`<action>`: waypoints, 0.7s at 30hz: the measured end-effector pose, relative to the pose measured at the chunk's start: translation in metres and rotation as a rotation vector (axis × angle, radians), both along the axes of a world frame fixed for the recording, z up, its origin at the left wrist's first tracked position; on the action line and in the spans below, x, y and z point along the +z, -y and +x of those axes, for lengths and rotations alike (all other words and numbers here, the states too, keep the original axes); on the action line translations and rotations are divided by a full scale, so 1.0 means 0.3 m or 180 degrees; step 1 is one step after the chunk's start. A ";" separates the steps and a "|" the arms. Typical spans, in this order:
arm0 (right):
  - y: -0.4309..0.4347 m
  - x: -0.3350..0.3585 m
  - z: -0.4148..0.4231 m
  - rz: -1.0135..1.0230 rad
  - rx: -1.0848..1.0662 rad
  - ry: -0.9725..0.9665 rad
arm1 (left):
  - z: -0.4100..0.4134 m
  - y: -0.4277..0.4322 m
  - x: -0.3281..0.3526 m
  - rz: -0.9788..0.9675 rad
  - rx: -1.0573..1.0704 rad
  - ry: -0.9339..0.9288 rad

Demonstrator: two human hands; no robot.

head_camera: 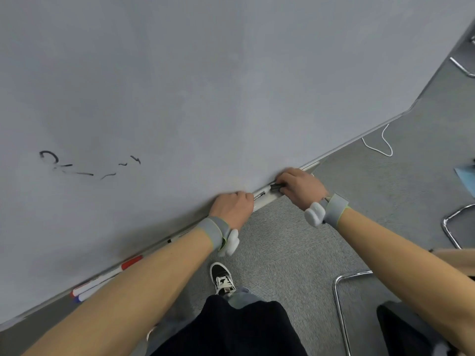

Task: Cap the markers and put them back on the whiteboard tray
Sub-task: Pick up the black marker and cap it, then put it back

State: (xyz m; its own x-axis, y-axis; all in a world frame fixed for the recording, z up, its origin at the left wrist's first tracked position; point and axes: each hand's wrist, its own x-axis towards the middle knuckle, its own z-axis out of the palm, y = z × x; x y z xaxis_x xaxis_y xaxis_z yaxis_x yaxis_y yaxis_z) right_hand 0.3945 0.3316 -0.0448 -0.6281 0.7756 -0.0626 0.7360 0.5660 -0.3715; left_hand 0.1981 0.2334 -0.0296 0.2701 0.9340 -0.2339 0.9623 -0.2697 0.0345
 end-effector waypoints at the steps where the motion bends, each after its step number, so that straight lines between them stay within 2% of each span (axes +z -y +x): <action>1: 0.000 0.001 0.003 -0.0081 0.0009 -0.0065 | -0.002 0.003 0.002 -0.0012 0.0004 0.0047; 6: 0.000 0.039 0.014 -0.0702 -0.0269 -0.0312 | -0.019 0.029 0.029 0.0001 0.0249 0.0422; 9: -0.001 0.100 0.038 -0.1479 -0.0623 -0.1021 | -0.048 0.047 0.066 0.0143 0.0294 0.0760; 12: 0.007 0.163 0.053 -0.2042 -0.0645 -0.1613 | -0.067 0.058 0.106 0.0241 0.0320 0.0922; 21: -0.012 0.276 0.044 -0.1864 -0.0287 -0.1355 | -0.081 0.041 0.144 0.0179 0.0290 0.1200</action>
State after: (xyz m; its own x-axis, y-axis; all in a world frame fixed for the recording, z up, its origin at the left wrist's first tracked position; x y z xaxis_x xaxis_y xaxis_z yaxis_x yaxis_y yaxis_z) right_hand 0.4077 0.3353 0.0381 -0.6258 0.7396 -0.2477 0.4946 0.1308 -0.8592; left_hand 0.1739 0.2209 0.0137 0.2428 0.9666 -0.0820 0.9051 -0.1954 0.3777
